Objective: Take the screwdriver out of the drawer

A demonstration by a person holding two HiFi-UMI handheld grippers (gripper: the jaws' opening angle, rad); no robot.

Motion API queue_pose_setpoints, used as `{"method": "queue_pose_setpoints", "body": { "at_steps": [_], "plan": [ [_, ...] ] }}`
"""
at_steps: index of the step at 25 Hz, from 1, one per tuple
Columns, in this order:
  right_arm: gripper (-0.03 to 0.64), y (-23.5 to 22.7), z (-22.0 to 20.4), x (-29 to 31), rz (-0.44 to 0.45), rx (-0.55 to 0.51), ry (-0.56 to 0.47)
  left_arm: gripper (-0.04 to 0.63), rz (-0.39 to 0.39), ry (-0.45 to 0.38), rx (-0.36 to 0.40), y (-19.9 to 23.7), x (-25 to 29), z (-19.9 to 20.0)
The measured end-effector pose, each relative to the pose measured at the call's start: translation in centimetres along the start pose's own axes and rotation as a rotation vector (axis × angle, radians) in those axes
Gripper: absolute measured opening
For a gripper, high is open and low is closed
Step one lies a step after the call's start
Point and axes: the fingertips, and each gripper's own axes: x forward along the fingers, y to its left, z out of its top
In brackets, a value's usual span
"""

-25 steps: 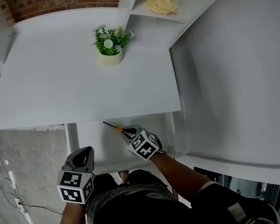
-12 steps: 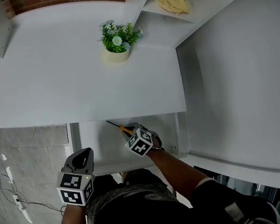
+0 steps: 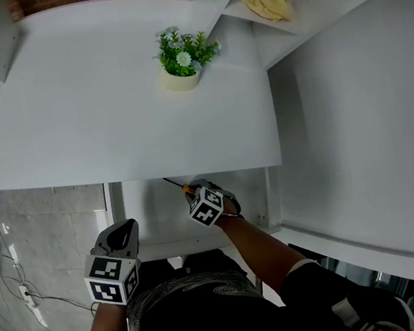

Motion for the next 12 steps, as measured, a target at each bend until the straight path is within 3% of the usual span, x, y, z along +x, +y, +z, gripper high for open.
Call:
{"method": "queue_pose_setpoints", "body": {
  "at_steps": [12],
  "plan": [
    [0.071,-0.3,-0.4,1.8,0.001,0.004,0.068,0.017,0.001,0.018,-0.023,1.2,0.1,-0.5]
  ]
}}
